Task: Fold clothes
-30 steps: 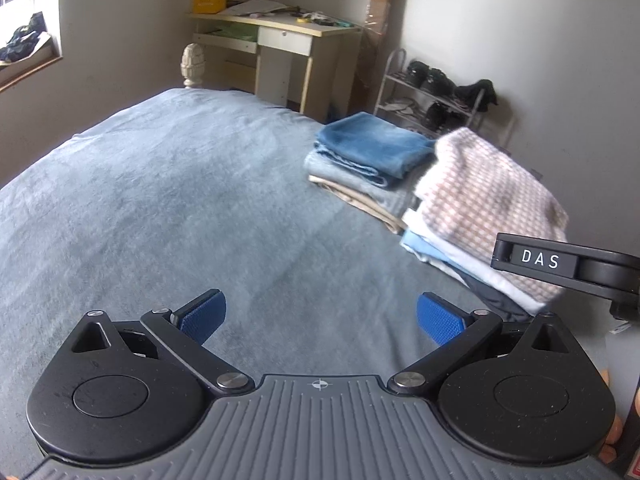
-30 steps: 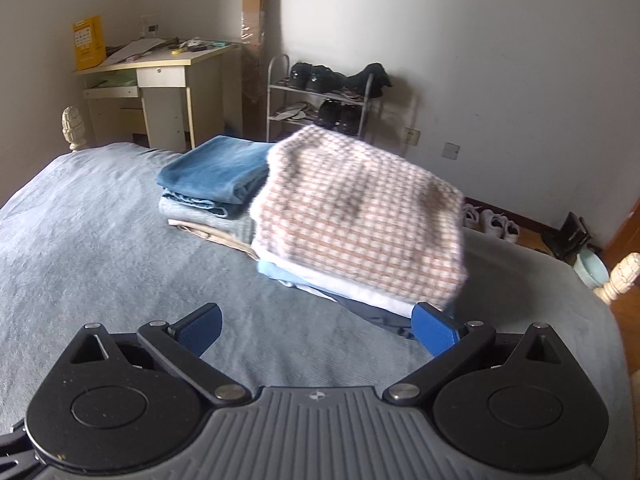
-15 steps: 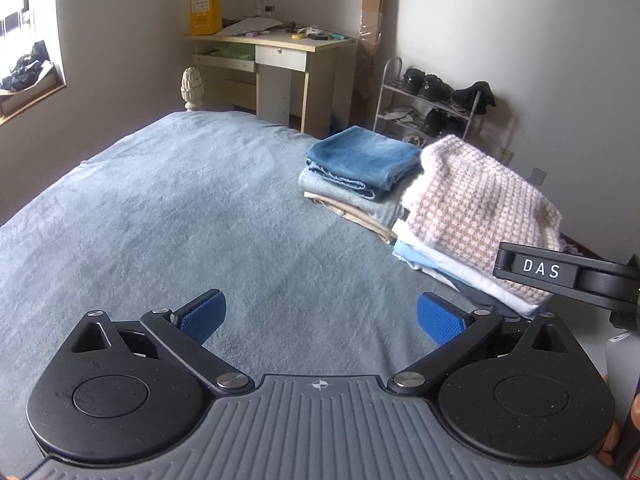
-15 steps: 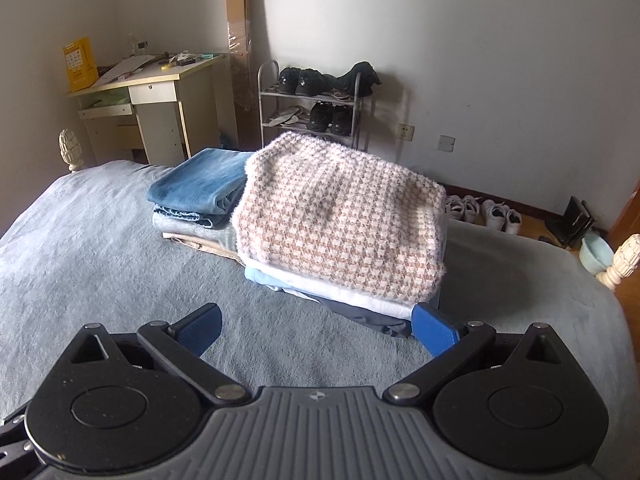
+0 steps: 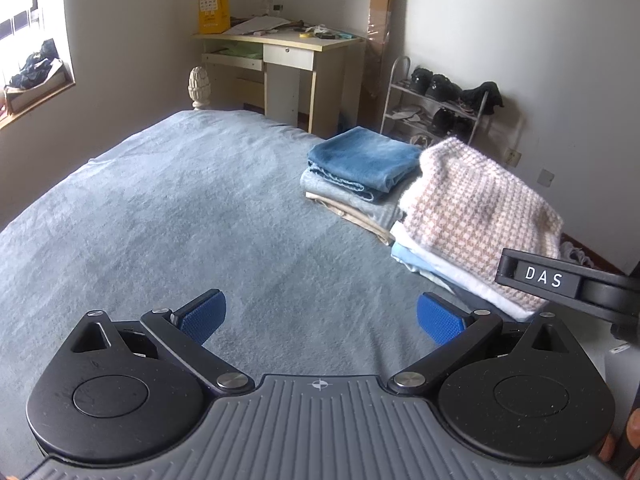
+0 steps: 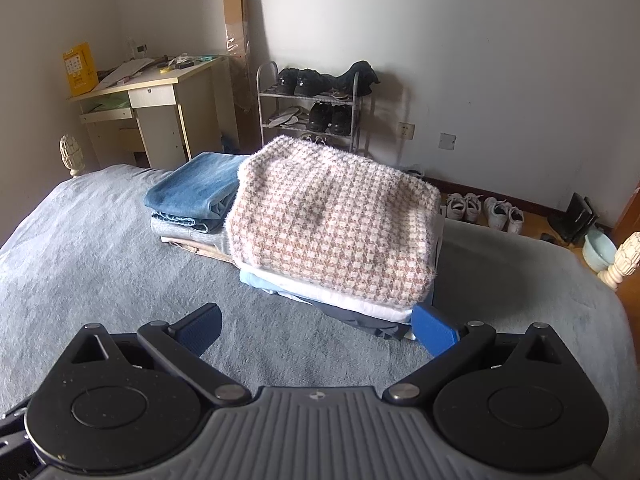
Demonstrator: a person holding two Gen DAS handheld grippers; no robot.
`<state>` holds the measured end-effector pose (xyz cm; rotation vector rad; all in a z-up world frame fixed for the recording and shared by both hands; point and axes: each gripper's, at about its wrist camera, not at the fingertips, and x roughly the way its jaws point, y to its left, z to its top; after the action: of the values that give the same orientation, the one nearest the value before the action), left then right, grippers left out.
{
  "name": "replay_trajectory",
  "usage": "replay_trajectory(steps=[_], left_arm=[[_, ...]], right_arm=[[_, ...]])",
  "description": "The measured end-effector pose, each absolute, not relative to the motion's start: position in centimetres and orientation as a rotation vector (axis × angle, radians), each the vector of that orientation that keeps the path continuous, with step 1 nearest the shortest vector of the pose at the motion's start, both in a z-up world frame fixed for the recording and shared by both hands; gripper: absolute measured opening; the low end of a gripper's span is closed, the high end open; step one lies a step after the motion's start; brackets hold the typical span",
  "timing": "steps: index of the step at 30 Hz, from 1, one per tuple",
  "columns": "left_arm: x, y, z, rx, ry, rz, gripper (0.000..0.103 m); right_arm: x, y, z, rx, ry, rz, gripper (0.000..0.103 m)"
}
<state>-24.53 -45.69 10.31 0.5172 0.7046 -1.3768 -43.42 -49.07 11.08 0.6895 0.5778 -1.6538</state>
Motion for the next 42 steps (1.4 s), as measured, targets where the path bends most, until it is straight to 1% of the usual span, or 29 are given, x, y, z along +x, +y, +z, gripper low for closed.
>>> replay_trajectory(steps=[20, 42], left_arm=[[-26.0, -46.0, 10.8, 0.510, 0.698, -1.353, 0.102], [-25.5, -45.7, 10.7, 0.485, 0.724, -1.352, 0.102]], right_arm=[[-44.2, -49.7, 11.0, 0.684, 0.595, -1.638, 0.103], [-43.7, -49.3, 10.8, 0.674, 0.614, -1.627, 0.103]])
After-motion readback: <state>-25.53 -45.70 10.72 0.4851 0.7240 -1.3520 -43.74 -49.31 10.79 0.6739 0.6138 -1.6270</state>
